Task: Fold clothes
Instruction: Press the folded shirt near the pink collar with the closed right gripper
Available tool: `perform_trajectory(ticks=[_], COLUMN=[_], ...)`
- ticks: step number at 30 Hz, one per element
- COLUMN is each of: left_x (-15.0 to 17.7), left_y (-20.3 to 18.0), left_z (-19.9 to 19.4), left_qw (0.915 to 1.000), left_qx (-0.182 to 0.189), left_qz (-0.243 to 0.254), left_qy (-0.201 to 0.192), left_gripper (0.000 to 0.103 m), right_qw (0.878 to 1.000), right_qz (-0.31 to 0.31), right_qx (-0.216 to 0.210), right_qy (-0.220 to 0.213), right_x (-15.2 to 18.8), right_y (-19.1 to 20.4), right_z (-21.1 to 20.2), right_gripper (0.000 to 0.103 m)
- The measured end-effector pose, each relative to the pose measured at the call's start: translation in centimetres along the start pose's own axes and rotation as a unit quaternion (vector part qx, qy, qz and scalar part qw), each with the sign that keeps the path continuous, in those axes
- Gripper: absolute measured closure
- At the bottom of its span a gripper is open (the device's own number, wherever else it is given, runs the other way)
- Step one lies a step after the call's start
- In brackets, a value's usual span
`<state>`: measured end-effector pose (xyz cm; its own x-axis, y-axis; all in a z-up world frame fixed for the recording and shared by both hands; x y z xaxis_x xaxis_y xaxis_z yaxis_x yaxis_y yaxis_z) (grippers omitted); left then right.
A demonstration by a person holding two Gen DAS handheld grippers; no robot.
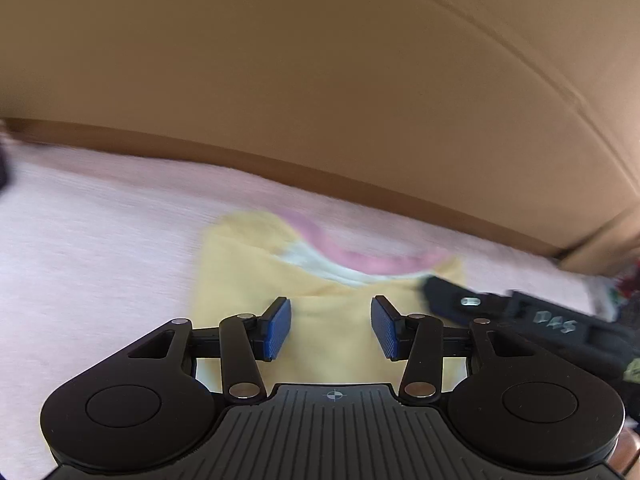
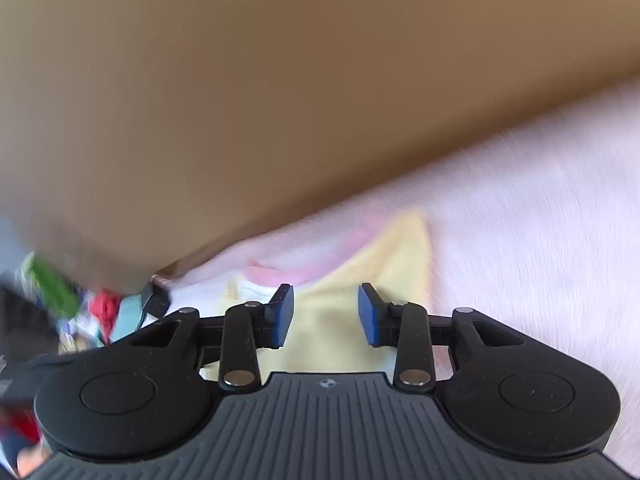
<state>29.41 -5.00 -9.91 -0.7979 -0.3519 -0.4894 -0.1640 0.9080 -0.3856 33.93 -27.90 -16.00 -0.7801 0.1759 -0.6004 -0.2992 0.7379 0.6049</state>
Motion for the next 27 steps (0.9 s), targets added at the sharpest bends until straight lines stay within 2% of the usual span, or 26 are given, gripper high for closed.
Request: perform_trajectory(ticks=[1,2,3,6,8,12,16,19,22,25,27], left_x=[-0.2,-0.4,-0.6,-0.6,-0.6,-0.6,0.3,1.0,1.8,2.4,2.3], left_y=[0.7,1.3,1.7,0.7,-0.8,-2.4,-3.1,-3.0,-3.5,-3.4,-2.5], left_z=[-0.3,-0.7,-1.1,-2.5,-2.6,-1.3,0.1,-0.9,-1.2,1.1,0.9], left_qw=[0.9998,0.9996,0.9995,0.9981,0.9969,0.9975,0.9975,0.9964,0.9935,0.9947,0.997], left_qx=[-0.017,-0.016,-0.008,0.05,0.073,0.07,0.066,0.081,0.105,0.078,0.053], left_qz=[-0.008,-0.017,-0.025,-0.036,-0.029,-0.01,0.014,0.018,0.027,0.033,0.037], left_qy=[-0.011,-0.014,-0.015,-0.007,-0.004,-0.004,0.02,0.019,0.034,0.058,0.043], left_gripper=[0.042,0.042,0.042,0.041,0.035,0.035,0.035,0.035,0.027,0.026,0.027], right_qw=[1.0,1.0,0.999,0.998,0.997,0.997,0.994,0.993,0.994,0.993,0.993], right_qz=[0.012,0.02,0.031,0.043,0.032,-0.009,-0.064,-0.073,-0.066,-0.075,-0.082], right_qx=[0.002,0.011,0.003,-0.019,-0.023,-0.001,0.036,0.044,0.039,0.045,0.051], right_qy=[-0.007,-0.019,-0.027,-0.05,-0.062,-0.073,-0.077,-0.077,-0.078,-0.076,-0.072], right_x=[-0.1,-0.1,0.2,1.0,1.4,1.8,2.0,2.2,2.3,2.3,2.2], right_y=[-0.8,-1.5,-2.2,-3.2,-3.3,-2.4,-1.0,-0.3,-0.6,-0.4,-0.2], right_z=[-0.1,-0.3,-0.3,-0.5,-0.6,-0.8,-0.7,-0.4,-0.3,-0.3,-0.3], right_gripper=[0.093,0.1,0.103,0.103,0.103,0.103,0.103,0.103,0.103,0.103,0.103])
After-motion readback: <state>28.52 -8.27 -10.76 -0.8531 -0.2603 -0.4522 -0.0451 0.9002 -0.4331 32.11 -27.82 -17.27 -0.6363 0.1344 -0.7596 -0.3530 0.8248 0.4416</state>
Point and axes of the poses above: each gripper's, at about its wrist camera, not at the fingertips, and z roughly the way its jaws point, y to its left, x to its underside, the point moved 3 cm from there along z, roughly the way its jaws point, and after that the axes turned 13 degrees about -z, right-handed, at the moved point
